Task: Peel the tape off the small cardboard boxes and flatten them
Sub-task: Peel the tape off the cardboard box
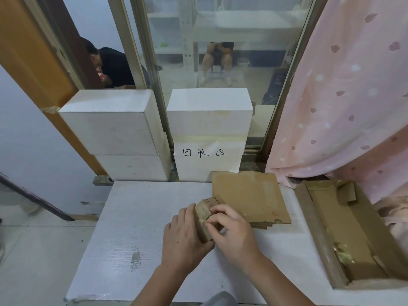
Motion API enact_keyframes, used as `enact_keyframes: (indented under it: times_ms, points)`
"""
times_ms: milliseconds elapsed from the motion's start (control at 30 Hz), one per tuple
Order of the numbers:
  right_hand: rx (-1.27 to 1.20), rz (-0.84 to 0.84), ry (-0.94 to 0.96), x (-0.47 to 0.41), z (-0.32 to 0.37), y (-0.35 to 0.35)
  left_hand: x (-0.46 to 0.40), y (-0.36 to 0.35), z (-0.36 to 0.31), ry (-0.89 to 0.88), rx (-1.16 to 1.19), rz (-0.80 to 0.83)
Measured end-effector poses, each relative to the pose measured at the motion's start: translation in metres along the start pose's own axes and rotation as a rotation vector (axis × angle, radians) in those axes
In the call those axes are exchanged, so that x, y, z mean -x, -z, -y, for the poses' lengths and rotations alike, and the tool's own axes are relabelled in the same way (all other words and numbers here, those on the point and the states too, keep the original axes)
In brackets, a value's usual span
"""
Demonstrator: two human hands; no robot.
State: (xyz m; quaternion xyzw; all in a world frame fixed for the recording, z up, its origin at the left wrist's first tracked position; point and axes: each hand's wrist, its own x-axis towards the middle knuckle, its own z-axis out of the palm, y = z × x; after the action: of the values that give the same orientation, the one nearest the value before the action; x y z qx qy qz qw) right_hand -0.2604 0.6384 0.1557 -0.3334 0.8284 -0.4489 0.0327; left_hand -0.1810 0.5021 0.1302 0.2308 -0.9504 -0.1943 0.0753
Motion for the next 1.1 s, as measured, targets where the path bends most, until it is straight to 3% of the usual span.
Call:
enact_keyframes:
  times_ms: [400,600,833,1000,1100]
  points:
    - [-0.037,0.038,-0.153,0.003,-0.009,-0.018,0.005,-0.002,0.002,0.028,-0.108,-0.091]
    - [0.045,-0.013,-0.188,-0.001,-0.001,-0.022,0.007,0.009,0.006,0.048,-0.143,-0.012]
    - [-0.043,-0.098,-0.109,-0.004,0.008,-0.031,0.011,0.013,0.023,0.070,-0.105,-0.026]
    - [-0.053,0.012,-0.010,-0.007,0.018,-0.036,0.012,0.021,0.029,0.105,-0.091,-0.011]
    - [-0.049,0.055,-0.043,-0.007,0.023,-0.038,0.013,0.025,0.032,0.114,-0.077,-0.025]
